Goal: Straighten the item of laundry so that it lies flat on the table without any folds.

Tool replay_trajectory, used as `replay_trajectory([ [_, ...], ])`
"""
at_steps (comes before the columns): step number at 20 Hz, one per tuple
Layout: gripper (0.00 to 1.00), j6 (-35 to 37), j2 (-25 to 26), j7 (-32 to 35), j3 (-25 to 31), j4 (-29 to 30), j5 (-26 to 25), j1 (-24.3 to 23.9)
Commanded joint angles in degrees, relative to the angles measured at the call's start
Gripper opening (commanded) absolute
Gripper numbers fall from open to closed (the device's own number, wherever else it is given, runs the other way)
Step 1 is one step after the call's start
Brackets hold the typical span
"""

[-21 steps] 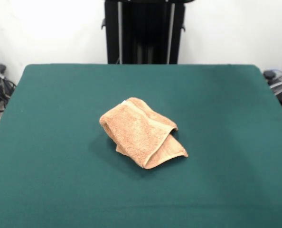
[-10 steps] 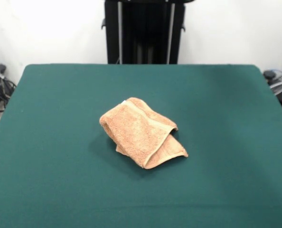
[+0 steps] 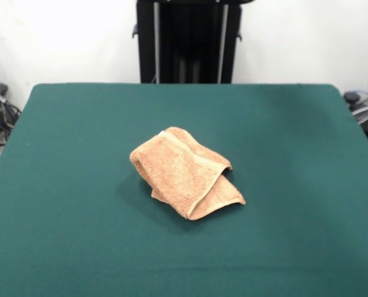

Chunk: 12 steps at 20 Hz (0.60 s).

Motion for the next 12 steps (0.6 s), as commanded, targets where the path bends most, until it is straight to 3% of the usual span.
replay_trajectory([
  [1,1.0,4.94,12.84,-0.39,-12.21,-12.88,9.48,-6.19],
  [3,1.0,4.93,14.28,-0.41,-19.51,-14.83,16.01,-7.56],
  [7,1.0,3.6,16.03,-1.47,-37.66,-17.4,33.81,-10.32],
  [12,1.0,9.22,10.7,1.66,-66.04,-18.7,65.03,-12.6],
])
